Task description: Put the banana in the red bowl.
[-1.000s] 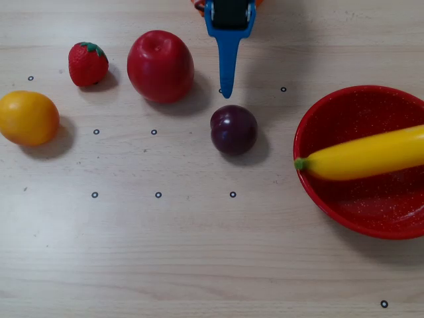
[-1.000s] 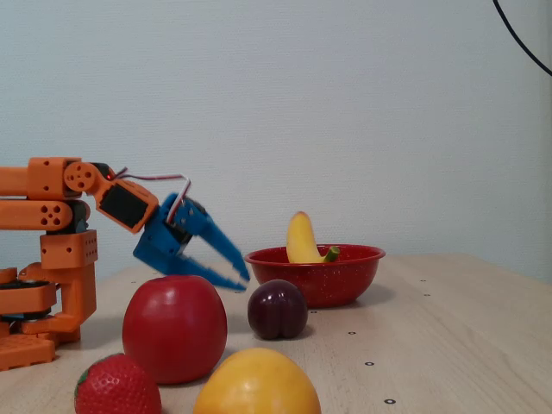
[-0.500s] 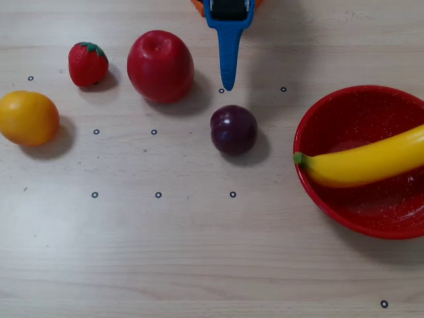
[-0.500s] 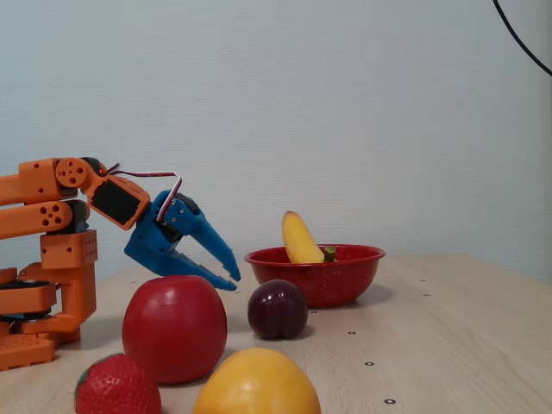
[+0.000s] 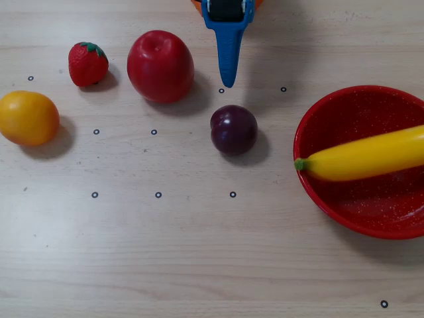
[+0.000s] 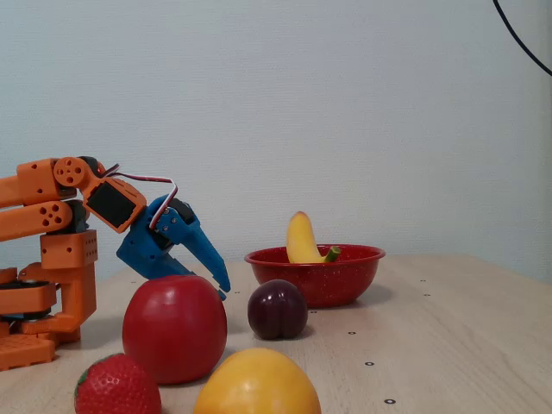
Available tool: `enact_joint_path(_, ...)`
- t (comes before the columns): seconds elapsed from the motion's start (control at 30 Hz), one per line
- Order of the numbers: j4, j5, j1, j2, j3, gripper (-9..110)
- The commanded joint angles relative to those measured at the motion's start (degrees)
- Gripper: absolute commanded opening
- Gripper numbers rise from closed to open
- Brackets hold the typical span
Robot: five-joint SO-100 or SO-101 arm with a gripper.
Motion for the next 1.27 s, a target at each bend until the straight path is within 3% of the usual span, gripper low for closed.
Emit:
enact_joint_path(0.0,0.2,-0.8,0.3,0.5,0.7,0)
enact_joint_path(1.23,0.5,-3.7,-1.8,0.5,0.6,0)
